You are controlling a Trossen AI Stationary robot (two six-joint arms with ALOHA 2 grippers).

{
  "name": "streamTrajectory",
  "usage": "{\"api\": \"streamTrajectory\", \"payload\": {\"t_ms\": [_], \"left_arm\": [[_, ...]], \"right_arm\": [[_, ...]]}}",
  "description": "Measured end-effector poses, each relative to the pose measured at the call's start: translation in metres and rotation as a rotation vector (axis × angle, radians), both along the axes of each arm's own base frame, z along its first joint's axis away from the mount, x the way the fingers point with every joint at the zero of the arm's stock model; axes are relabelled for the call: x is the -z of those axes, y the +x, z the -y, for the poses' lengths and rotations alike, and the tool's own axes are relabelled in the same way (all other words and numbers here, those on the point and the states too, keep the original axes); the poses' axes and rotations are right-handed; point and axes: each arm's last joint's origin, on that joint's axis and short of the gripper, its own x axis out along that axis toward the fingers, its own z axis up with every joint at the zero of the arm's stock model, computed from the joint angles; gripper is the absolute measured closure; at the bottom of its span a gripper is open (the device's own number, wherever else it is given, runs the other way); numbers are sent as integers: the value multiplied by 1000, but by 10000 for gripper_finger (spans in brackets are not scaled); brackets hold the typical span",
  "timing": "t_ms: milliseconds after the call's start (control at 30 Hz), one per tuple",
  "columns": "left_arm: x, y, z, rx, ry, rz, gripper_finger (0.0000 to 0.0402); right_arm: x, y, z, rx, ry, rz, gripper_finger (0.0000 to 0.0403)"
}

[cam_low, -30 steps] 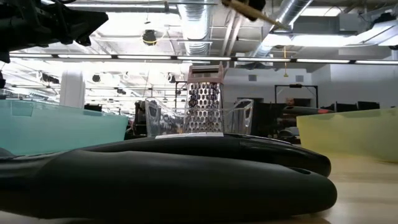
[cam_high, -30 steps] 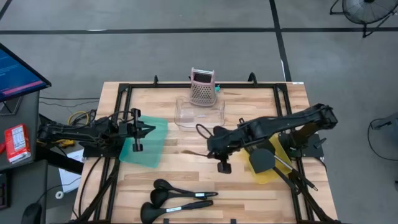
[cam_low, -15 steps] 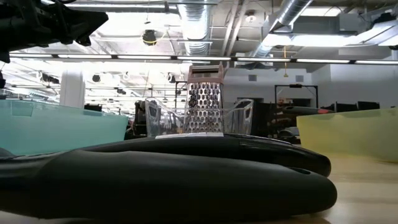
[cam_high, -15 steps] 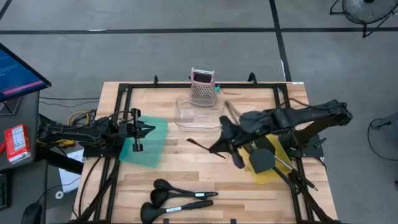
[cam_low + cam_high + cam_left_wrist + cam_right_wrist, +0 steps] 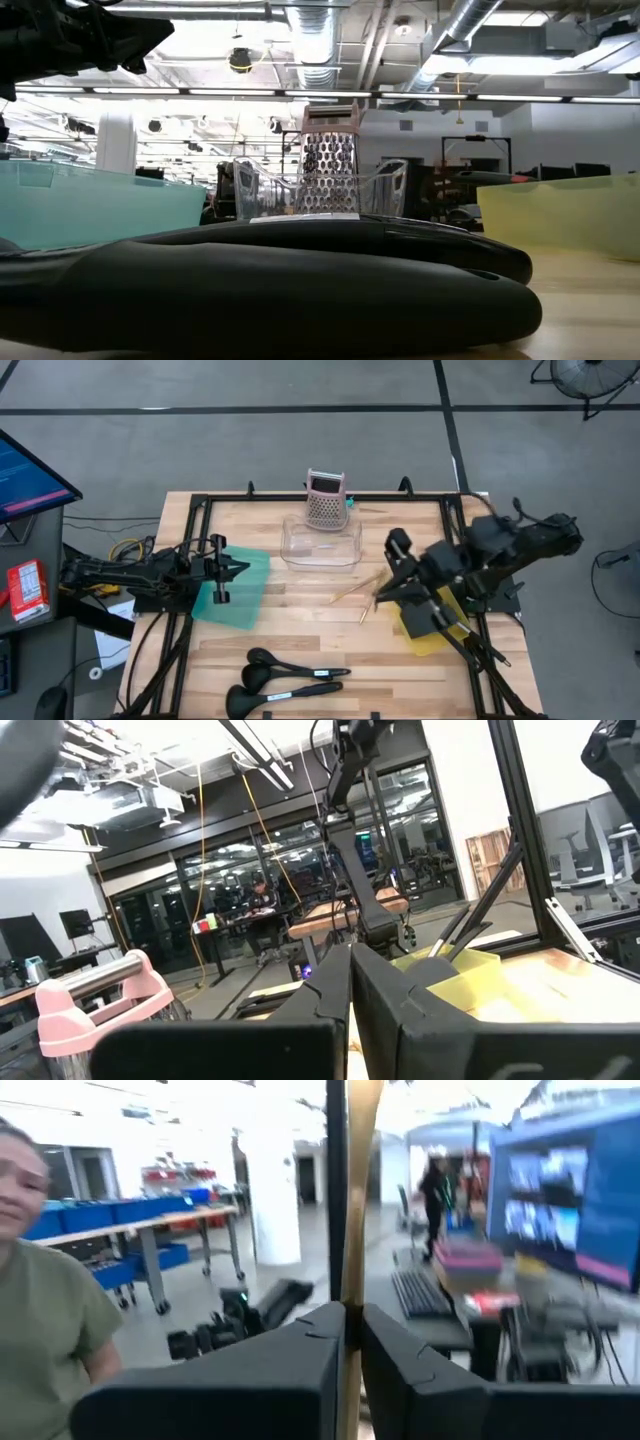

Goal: Pick & Place Kitchen Items
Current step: Put the gold knife into the transparent bin

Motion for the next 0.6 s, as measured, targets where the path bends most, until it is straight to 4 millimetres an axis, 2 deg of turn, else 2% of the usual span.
{"api": "streamTrajectory", "payload": {"t_ms": [133,300,500,600], "left_arm": [[0,0,0,0,0,1,400],[0,0,0,0,0,4,400],[-1,0,0,0,0,6,400],[0,0,0,0,0,6,400]], "right_arm": [[-4,-8,-7,-12,-46,49,380],[3,1,-2,143,-57,-1,386],[28,29,29,417,-68,-213,386],[48,51,50,527,-78,-330,386]]}}
